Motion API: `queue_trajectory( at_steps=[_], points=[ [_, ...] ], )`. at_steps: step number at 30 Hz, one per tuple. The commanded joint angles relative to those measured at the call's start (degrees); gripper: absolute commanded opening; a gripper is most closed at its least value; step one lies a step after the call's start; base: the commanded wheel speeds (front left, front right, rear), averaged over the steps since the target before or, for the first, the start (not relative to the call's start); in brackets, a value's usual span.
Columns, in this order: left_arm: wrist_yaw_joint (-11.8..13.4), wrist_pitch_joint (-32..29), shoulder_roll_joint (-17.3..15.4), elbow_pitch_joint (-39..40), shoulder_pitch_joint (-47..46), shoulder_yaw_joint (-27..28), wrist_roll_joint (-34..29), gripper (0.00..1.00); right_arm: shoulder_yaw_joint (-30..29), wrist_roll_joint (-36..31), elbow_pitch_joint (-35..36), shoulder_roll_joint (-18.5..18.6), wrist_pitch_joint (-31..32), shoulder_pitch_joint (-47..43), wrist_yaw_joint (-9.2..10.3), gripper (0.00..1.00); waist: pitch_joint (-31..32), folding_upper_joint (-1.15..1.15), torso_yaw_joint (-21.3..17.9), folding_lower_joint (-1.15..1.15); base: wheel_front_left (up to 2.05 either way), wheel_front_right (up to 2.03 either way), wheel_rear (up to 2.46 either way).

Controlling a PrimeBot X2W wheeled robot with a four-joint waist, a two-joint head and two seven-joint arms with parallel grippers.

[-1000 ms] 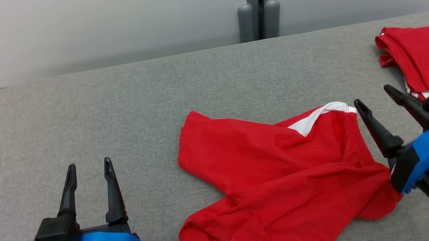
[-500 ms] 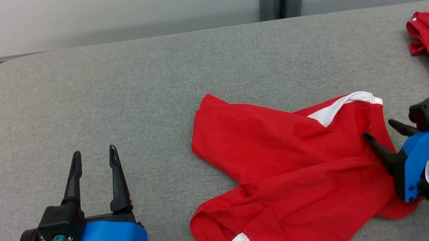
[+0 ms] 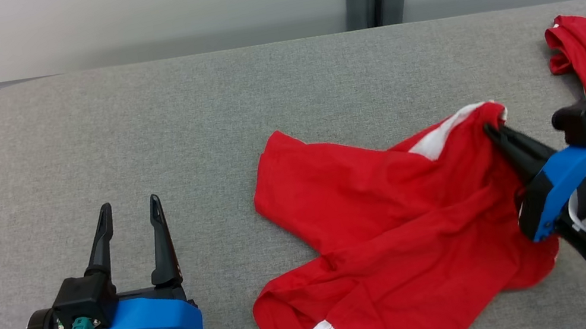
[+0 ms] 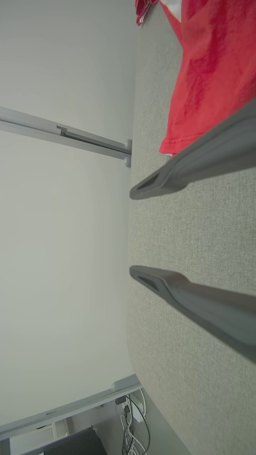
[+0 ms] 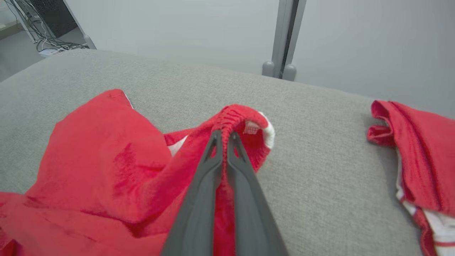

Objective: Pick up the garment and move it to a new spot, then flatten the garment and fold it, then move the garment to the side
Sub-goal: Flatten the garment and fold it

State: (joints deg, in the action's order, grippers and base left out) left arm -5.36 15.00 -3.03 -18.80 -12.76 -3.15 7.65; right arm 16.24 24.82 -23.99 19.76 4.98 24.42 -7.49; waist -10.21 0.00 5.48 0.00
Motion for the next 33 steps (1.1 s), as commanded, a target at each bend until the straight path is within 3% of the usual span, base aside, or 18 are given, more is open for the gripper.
queue_trajectory(
  at_steps=[1,8,14,21,29,31,32,33],
  points=[
    [0.1,0.2,0.1,0.0,-0.1,0.0,0.0,1.0,-0.1,0.7,0.9,0.3,-0.6,1.0,-0.01,0.0,0.0,0.0,-0.1,0.0,0.0,0.0,0.0],
    [-0.1,0.2,0.1,0.3,-1.2,-0.5,0.1,1.0,-1.7,0.8,6.3,-0.2,-1.8,3.1,-0.01,0.0,-1.1,0.0,0.2,0.0,0.0,0.0,0.0],
    [-0.2,0.2,0.1,0.2,-2.1,-0.8,0.3,1.0,-3.6,0.3,4.6,-2.1,-2.3,6.4,-0.01,0.0,-2.5,0.0,1.3,0.0,0.0,0.0,0.0],
    [0.2,0.2,0.2,-0.1,-3.6,-2.4,1.5,1.0,-4.7,-0.8,-3.7,-3.8,-3.8,14.1,-0.01,0.0,-4.4,0.0,3.1,0.0,0.0,0.0,0.0],
    [0.9,0.2,0.2,-0.4,-4.8,-4.3,2.8,1.0,-4.5,-2.8,-19.2,-6.5,-7.9,23.4,-0.01,0.0,-5.8,0.0,5.0,0.0,0.0,0.0,0.0],
    [1.2,0.2,0.2,-0.4,-4.8,-4.7,3.0,1.0,-3.3,-3.4,-25.2,-7.1,-8.6,25.0,-0.01,0.4,-5.8,0.0,5.2,0.0,0.0,0.0,0.0],
    [1.3,0.2,0.2,-0.5,-4.7,-4.8,3.1,1.0,-2.8,-3.4,-26.6,-7.4,-9.3,25.2,-0.01,0.91,-5.7,0.0,5.2,0.0,0.0,0.0,0.0],
    [1.3,0.2,0.2,-0.5,-4.5,-4.8,3.1,1.0,-2.3,-3.2,-27.8,-7.7,-10.1,25.3,-0.01,1.0,-5.5,0.0,5.1,0.0,0.0,0.0,0.0]
  ],
)
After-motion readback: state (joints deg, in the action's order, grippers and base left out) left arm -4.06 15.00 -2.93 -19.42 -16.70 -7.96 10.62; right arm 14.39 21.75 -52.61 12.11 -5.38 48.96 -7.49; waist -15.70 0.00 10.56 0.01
